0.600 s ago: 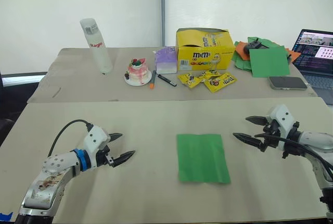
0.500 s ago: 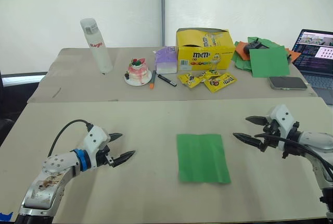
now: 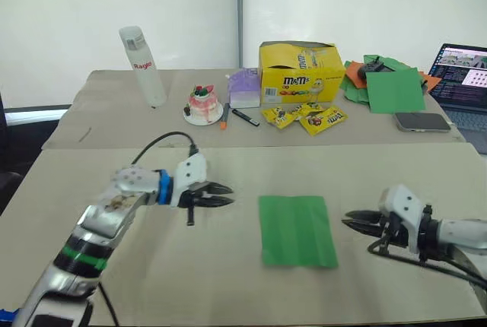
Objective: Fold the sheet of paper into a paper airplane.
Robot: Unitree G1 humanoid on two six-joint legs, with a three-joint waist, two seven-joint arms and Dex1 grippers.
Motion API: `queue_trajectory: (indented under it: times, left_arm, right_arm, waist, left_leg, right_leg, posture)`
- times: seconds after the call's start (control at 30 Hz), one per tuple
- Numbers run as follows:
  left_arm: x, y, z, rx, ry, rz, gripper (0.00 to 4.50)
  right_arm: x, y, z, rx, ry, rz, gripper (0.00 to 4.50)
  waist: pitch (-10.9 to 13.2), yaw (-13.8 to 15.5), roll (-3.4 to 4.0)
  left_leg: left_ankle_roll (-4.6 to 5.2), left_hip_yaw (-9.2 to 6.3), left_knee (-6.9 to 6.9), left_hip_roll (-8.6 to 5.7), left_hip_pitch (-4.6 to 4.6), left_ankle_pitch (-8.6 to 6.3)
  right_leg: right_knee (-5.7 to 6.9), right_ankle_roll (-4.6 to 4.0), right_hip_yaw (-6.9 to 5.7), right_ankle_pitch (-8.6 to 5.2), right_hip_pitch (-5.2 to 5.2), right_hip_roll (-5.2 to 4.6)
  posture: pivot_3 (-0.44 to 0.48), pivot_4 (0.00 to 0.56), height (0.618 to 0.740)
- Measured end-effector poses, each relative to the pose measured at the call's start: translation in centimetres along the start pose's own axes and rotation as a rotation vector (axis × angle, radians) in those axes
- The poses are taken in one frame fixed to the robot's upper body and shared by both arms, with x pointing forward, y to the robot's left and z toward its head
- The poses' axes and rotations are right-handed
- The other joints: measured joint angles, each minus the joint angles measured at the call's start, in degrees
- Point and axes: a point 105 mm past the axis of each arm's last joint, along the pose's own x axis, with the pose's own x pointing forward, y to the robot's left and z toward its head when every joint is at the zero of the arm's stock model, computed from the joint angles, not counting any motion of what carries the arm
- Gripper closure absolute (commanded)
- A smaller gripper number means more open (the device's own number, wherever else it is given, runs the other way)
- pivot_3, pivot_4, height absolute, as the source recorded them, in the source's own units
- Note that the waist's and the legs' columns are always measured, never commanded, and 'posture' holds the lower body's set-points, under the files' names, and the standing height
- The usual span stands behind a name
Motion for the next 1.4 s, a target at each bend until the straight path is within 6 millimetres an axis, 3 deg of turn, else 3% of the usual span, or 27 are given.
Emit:
queue_trajectory:
  times: [0.2,0.43,0.53,0.77,1.03,1.17,1.4]
  left_arm:
    - [6.7,-0.6,1.0,0.035,-0.042,-0.150,4.46]
    - [10.7,-2.0,-0.5,0.008,-0.008,-0.224,4.46]
    - [11.0,-1.9,-2.0,0.017,0.045,-0.213,4.46]
    - [11.5,-1.8,-2.1,0.096,0.060,-0.204,4.46]
    - [11.7,-1.8,-2.2,0.083,0.061,-0.178,4.46]
    - [11.5,-1.8,-2.4,0.057,0.057,-0.154,4.46]
    - [11.3,-1.7,-2.6,0.031,0.056,-0.133,4.46]
  right_arm:
    - [0.4,1.8,0.0,0.015,0.010,-0.021,4.50]
    - [-0.4,2.3,-0.6,0.043,0.053,-0.108,4.50]
    - [-0.7,2.1,-0.6,0.036,0.065,-0.138,4.50]
    - [0.0,0.8,0.9,-0.048,0.055,-0.164,4.50]
    - [2.4,-0.9,-0.8,-0.060,0.132,-0.097,4.50]
    - [3.3,-0.5,-1.1,0.005,0.098,-0.035,4.50]
    - [4.8,1.8,1.5,0.143,-0.081,0.110,4.50]
  waist:
    - [0.03,-0.10,-0.08]
    - [0.10,-0.21,-0.21]
    - [0.12,-0.19,-0.26]
    - [0.16,-0.01,-0.35]
    - [0.16,0.00,-0.36]
    - [0.15,-0.21,-0.35]
    - [0.06,-0.21,-0.21]
  left_leg:
    - [0.05,0.05,0.09,-0.03,-0.01,-0.02]
    - [0.06,0.05,0.12,-0.01,0.03,-0.01]
    - [0.05,0.05,0.12,-0.01,0.04,-0.01]
    - [0.08,0.00,0.24,-0.02,0.30,-0.03]
    - [0.20,-0.01,0.25,-0.06,0.59,-0.10]
    - [0.22,-0.01,0.25,-0.02,0.63,-0.11]
    - [0.23,-0.03,0.25,-0.01,0.64,-0.12]
  right_leg:
    - [-0.05,0.08,0.02,0.04,0.06,0.01]
    - [-0.02,0.08,0.03,0.03,0.07,0.06]
    - [-0.02,0.08,0.03,0.03,0.07,0.08]
    - [-0.12,0.14,-0.03,0.01,0.55,0.04]
    - [-0.19,0.26,-0.04,-0.06,0.85,-0.02]
    - [-0.16,0.26,-0.02,-0.06,0.85,0.00]
    - [-0.14,0.26,-0.02,-0.05,0.85,0.01]
  posture:
    - [0.000,0.150,0.740]
    - [0.000,0.150,0.740]
    - [0.000,0.150,0.740]
    - [0.000,0.150,0.740]
    - [0.000,0.150,0.740]
    - [0.000,0.150,0.740]
    - [0.000,0.150,0.740]
